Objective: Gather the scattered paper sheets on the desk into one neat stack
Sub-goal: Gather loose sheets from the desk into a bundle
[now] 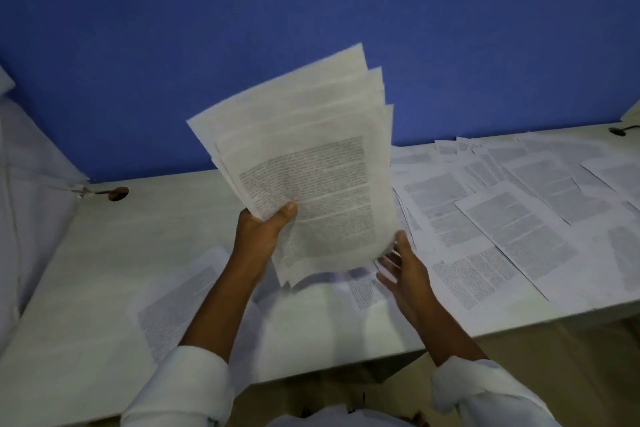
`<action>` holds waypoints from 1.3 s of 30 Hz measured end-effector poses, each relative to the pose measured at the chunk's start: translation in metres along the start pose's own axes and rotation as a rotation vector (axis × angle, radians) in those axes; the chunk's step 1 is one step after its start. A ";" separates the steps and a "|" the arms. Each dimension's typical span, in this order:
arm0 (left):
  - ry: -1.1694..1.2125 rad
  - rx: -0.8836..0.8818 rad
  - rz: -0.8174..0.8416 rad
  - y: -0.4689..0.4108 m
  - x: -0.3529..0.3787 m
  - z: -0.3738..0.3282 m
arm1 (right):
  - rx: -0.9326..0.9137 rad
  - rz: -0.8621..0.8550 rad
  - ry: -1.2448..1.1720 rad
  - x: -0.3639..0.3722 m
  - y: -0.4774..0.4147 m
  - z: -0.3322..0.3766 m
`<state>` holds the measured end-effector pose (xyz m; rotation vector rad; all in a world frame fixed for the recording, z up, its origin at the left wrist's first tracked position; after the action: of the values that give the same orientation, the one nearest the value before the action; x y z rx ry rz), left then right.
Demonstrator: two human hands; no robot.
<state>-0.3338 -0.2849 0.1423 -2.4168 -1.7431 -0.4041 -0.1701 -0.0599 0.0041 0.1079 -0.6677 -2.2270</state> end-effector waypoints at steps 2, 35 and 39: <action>0.033 0.046 -0.002 0.001 0.010 -0.015 | 0.139 0.064 -0.301 0.016 0.002 -0.016; 0.263 -0.617 -0.075 0.083 -0.129 0.108 | 0.134 0.666 0.513 0.122 0.040 -0.047; 0.010 -0.558 -0.327 0.100 -0.175 0.130 | 0.019 0.632 0.746 0.162 0.047 -0.071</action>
<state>-0.2732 -0.4420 -0.0286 -2.4310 -2.2712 -1.0657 -0.2296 -0.2325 -0.0119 0.6125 -0.2483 -1.4158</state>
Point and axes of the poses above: each hand's wrist, its own y-axis away from the middle knuckle, its own x-axis out of the palm, z = x × y, the point moved 10 cm from there along -y, towards the middle knuckle, and after that the axes turned 8 degrees about y, right-handed, at the moved point
